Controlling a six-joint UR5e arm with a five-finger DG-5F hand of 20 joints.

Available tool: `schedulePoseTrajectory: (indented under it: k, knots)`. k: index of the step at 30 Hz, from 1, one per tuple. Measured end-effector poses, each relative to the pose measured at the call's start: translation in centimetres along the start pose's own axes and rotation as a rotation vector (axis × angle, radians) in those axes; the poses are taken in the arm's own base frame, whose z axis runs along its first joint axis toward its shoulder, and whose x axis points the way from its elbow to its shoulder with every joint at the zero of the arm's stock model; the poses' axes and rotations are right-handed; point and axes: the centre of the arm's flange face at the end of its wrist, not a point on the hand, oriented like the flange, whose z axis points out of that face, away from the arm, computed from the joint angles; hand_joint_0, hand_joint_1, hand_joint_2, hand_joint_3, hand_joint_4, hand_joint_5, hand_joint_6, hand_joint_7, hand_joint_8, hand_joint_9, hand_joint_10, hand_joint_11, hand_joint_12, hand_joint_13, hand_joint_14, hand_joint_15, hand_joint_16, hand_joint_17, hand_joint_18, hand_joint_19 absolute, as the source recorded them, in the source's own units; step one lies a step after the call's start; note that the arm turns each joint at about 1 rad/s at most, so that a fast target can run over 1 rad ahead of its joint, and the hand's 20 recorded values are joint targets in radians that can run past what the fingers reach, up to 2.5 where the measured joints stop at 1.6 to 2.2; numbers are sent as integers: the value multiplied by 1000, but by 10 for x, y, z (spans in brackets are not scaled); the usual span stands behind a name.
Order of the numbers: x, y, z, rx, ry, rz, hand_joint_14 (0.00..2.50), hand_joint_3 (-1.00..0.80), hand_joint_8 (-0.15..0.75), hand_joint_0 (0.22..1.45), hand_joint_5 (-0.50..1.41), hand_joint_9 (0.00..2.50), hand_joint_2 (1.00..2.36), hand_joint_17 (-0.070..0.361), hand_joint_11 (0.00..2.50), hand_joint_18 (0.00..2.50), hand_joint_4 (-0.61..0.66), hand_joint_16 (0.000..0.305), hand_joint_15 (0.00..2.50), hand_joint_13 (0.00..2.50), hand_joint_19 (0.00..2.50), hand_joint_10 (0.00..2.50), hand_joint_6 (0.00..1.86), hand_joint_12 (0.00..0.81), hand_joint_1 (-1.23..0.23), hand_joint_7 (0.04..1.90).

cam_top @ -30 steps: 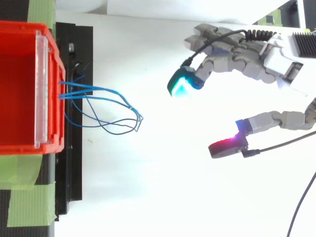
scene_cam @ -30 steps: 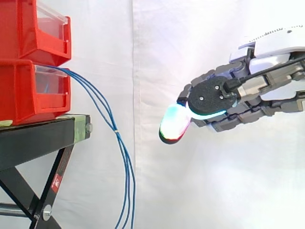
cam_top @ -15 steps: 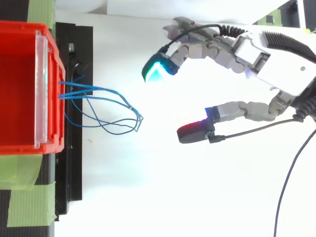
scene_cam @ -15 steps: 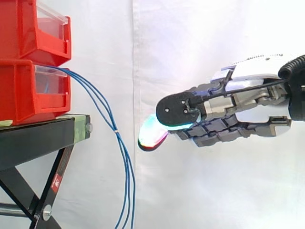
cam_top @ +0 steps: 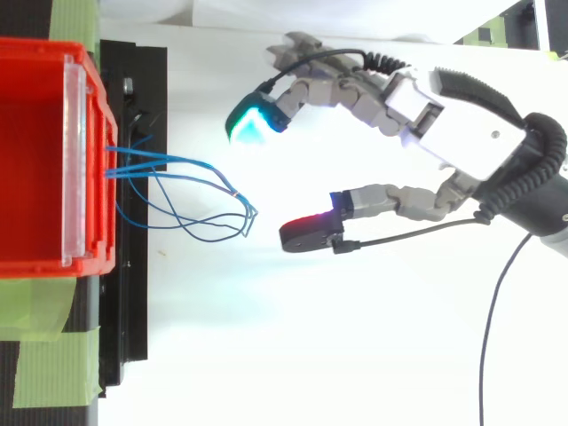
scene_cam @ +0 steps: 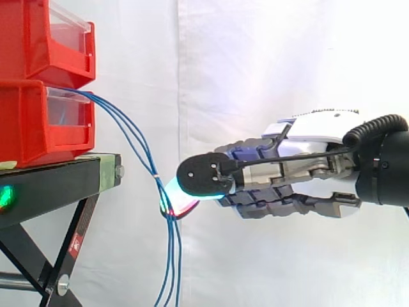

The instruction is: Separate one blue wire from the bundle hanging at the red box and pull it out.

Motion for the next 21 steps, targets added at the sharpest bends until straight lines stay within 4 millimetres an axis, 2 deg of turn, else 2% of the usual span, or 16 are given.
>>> schedulePoseTrajectory:
  k: [13, 21]
  knots:
    - [17, 21, 2, -48, -36, -27, 1, -500, 237, 511, -225, 249, 1000, 140, 0, 18, 203, 62, 45, 136, 55, 0, 503, 339, -714, 883]
    - [18, 23, 1, -45, -45, -25, 0, -500, 231, 541, -212, 287, 1000, 134, 0, 78, 221, 59, 47, 172, 60, 0, 503, 329, -725, 932]
